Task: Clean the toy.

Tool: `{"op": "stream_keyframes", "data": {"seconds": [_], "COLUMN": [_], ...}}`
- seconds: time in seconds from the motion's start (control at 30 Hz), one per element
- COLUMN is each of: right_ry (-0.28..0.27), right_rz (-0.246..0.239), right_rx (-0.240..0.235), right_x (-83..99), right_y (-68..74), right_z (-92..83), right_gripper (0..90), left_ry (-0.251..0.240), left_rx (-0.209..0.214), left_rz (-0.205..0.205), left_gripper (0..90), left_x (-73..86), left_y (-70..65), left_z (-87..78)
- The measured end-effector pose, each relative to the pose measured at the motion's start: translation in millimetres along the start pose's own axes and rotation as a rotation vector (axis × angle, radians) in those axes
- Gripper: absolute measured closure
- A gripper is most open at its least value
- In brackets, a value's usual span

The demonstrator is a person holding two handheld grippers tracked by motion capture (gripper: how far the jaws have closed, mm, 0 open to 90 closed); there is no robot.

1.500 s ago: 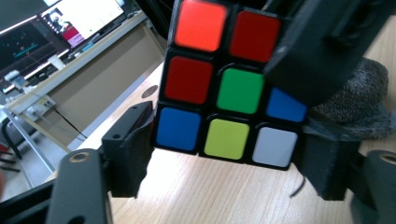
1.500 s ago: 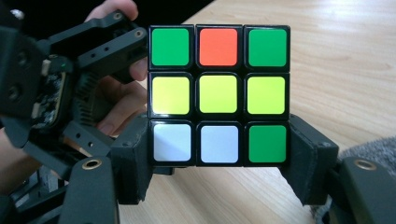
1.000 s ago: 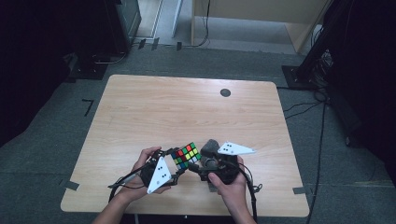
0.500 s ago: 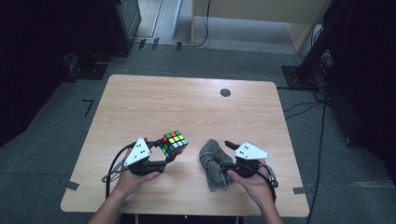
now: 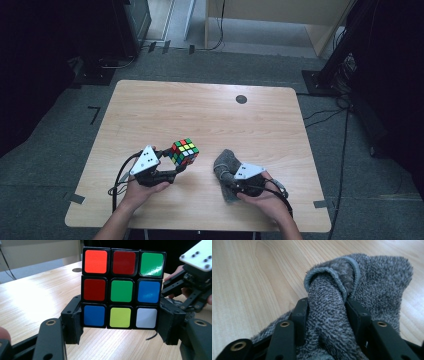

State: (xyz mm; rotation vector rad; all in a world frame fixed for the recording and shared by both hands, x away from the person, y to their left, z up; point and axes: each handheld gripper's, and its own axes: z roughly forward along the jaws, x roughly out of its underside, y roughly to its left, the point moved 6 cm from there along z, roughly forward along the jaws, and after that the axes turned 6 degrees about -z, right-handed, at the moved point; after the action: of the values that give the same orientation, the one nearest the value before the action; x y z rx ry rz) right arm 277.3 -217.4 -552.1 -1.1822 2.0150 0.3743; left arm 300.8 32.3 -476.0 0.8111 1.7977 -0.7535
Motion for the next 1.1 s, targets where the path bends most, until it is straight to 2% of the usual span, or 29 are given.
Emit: {"op": "stream_keyframes", "data": {"seconds": [0.1,0.17,0.23,0.27,0.3,0.37,0.43,0.47,0.53,0.6,0.67,0.7,0.77,0.8,0.83,0.87,0.93,1.0,1.07,1.1], "right_ry": [0.008,0.026,0.034,0.012,-0.036,-0.171,-0.296,-0.377,-0.499,-0.580,-0.593,-0.588,-0.578,-0.567,-0.579,-0.581,-0.545,-0.514,-0.527,-0.547], "right_rz": [-0.003,-0.012,-0.032,-0.023,-0.014,0.028,0.036,0.042,0.080,0.117,0.127,0.149,0.183,0.186,0.201,0.217,0.247,0.283,0.304,0.301], "right_rx": [0.001,0.007,0.050,0.067,0.076,0.080,0.087,0.094,0.065,0.006,-0.024,-0.043,-0.068,-0.061,-0.063,-0.062,0.001,0.041,0.038,0.026], "right_x": [1.4,-0.4,-4.6,-8.6,-15.2,-35.0,-56.2,-71.2,-92.2,-106.1,-111.5,-111.7,-109.3,-106.8,-104.4,-102.4,-93.9,-86.4,-86.3,-89.1], "right_y": [-0.1,-1.3,-3.6,-4.0,-4.3,-1.0,5.4,11.1,22.2,32.7,39.1,40.9,41.0,40.0,38.0,35.1,22.4,12.6,11.1,13.0], "right_z": [0.8,-0.2,-3.2,-6.5,-11.2,-25.8,-41.9,-53.7,-70.0,-78.5,-77.6,-75.2,-68.8,-65.4,-64.3,-63.9,-63.1,-64.2,-67.7,-69.7], "right_gripper": [73.7,77.0,78.1,78.3,78.2,78.2,77.9,77.8,77.2,76.6,76.3,76.3,76.2,76.0,75.9,76.0,75.9,76.0,75.9,75.8], "left_ry": [-0.006,-0.001,0.004,0.008,0.012,0.025,0.042,0.048,0.057,0.048,0.043,0.039,0.024,0.023,0.017,0.006,-0.013,-0.030,-0.028,-0.017], "left_rx": [0.012,0.011,-0.015,-0.026,-0.035,-0.041,-0.037,-0.031,-0.018,0.001,0.033,0.044,0.071,0.070,0.069,0.079,0.087,0.087,0.087,0.079], "left_rz": [0.005,0.018,0.050,0.063,0.076,0.098,0.118,0.129,0.155,0.206,0.245,0.262,0.269,0.273,0.271,0.259,0.232,0.209,0.203,0.215], "left_gripper": [34.1,34.1,34.1,34.2,34.2,34.2,34.2,34.2,34.2,34.3,34.3,34.3,34.3,34.4,34.5,34.5,34.5,34.5,34.4,34.5], "left_x": [-1.0,-0.5,0.9,1.4,1.9,3.8,6.7,8.1,9.8,10.2,10.0,9.9,7.8,6.6,5.9,4.1,1.1,-1.3,-1.0,0.6], "left_y": [-2.7,-4.0,-5.0,-5.5,-6.1,-8.3,-12.7,-16.0,-23.7,-37.3,-49.8,-55.0,-61.4,-61.7,-61.2,-59.2,-54.8,-51.0,-50.2,-50.8], "left_z": [0.1,0.6,1.2,1.5,2.1,4.3,7.9,9.9,13.5,16.1,17.3,17.5,16.0,14.8,14.0,11.5,7.9,5.9,6.3,7.8]}}
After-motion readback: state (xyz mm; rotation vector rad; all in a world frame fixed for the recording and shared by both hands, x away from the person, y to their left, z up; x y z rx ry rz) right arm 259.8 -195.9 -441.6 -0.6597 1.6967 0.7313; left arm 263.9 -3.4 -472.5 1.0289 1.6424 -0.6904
